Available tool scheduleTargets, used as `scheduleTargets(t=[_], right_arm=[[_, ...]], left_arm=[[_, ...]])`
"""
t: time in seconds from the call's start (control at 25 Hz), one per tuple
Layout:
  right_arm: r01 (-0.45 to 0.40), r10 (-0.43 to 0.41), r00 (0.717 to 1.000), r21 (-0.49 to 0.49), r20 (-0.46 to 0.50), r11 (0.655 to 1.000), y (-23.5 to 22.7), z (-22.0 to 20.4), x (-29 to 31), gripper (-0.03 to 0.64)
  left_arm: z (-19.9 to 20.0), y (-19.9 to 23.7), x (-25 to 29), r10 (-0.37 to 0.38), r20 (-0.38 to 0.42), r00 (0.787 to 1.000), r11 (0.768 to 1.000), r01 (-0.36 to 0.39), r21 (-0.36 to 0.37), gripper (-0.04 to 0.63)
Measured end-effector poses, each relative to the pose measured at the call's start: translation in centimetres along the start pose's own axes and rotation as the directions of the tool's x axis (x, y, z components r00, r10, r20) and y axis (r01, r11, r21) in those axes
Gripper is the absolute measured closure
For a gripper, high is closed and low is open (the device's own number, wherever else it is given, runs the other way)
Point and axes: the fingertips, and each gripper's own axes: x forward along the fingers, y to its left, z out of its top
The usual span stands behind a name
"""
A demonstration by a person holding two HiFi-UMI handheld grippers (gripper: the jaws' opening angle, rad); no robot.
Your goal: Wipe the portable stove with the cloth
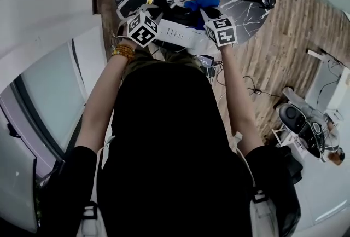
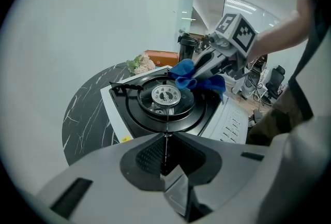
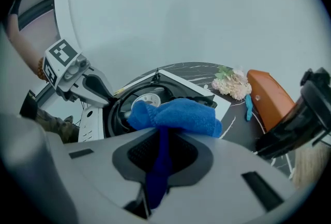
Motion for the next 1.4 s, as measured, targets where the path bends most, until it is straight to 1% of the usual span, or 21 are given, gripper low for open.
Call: scheduleTargets(t=[0.12,0.2,0.36,0.44,0.52,0.64,0.72,0.8,0.84,1.0,1.12,1.2,1.24,1.32,1.4], right_arm=[[0.007,-0.007,1.0,-0.006,-0.006,1.0,-1.8,1.2,0.7,0.584],[0.006,-0.007,1.0,-0.026,-0.027,1.0,-2.5,2.0,1.1,0.584],[-0.009,0.005,0.998,-0.063,-0.065,0.998,-2.5,2.7,1.3,0.584],[-0.025,0.015,0.996,-0.118,-0.084,0.993,-2.4,3.1,0.9,0.583],[-0.03,0.015,0.997,-0.208,-0.07,0.978,-2.7,4.4,-0.3,0.583],[-0.014,-0.002,0.999,-0.311,-0.05,0.95,-4.3,7.3,-1.5,0.583],[-0.042,0.008,0.996,-0.381,-0.09,0.924,-5.5,8.4,-0.5,0.583],[-0.108,0.043,0.986,-0.424,-0.16,0.899,-6.1,8.7,1.1,0.583],[-0.139,0.061,0.98,-0.424,-0.192,0.895,-6.3,8.8,1.9,0.583],[-0.223,0.119,0.95,-0.359,-0.29,0.906,-6.4,9.5,4.5,0.583],[-0.269,0.167,0.926,-0.279,-0.339,0.922,-5.9,9.9,5.7,0.581],[-0.285,0.188,0.912,-0.234,-0.366,0.93,-5.8,10.2,6.0,0.577],[-0.29,0.19,0.906,-0.227,-0.378,0.93,-5.7,10.3,6.1,0.574],[-0.29,0.182,0.901,-0.233,-0.394,0.928,-5.3,10.5,6.3,0.566],[-0.277,0.163,0.905,-0.254,-0.393,0.926,-4.6,11.2,6.8,0.566]], left_arm=[[-0.1,0.1,0.0,-0.019,0.001,1.0,1.0,0.019,-0.011,0.546],[-0.1,0.1,-0.1,-0.022,0.004,1.0,1.0,0.022,-0.014,0.546],[-0.2,0.3,-0.3,-0.017,0.015,1.0,0.999,0.018,-0.03,0.559],[-0.2,0.4,-0.4,-0.02,0.019,1.0,0.999,0.021,-0.032,0.569],[-0.2,0.3,-0.4,-0.027,0.025,0.999,0.999,0.028,-0.023,0.569],[-0.2,0.3,-0.5,-0.028,0.052,0.998,0.999,0.029,-0.016,0.569],[-0.3,0.4,-0.6,-0.025,0.06,0.998,1.0,0.026,-0.014,0.569],[-0.3,0.4,-0.5,-0.026,0.058,0.998,0.999,0.027,-0.017,0.569],[-0.2,0.4,-0.5,-0.027,0.058,0.998,0.999,0.028,-0.019,0.569],[0.0,0.5,-0.6,-0.03,0.067,0.997,0.999,0.032,-0.03,0.574],[0.1,0.5,-0.8,-0.032,0.089,0.996,0.999,0.034,-0.025,0.575],[0.1,0.3,-0.9,-0.031,0.109,0.994,1.0,0.03,0.005,0.575],[0.1,0.2,-1.0,-0.03,0.119,0.992,0.999,0.027,0.024,0.577],[0.1,0.1,-1.1,-0.037,0.135,0.99,0.998,0.03,0.049,0.577],[0.2,0.1,-1.2,-0.05,0.144,0.988,0.997,0.041,0.065,0.577]])
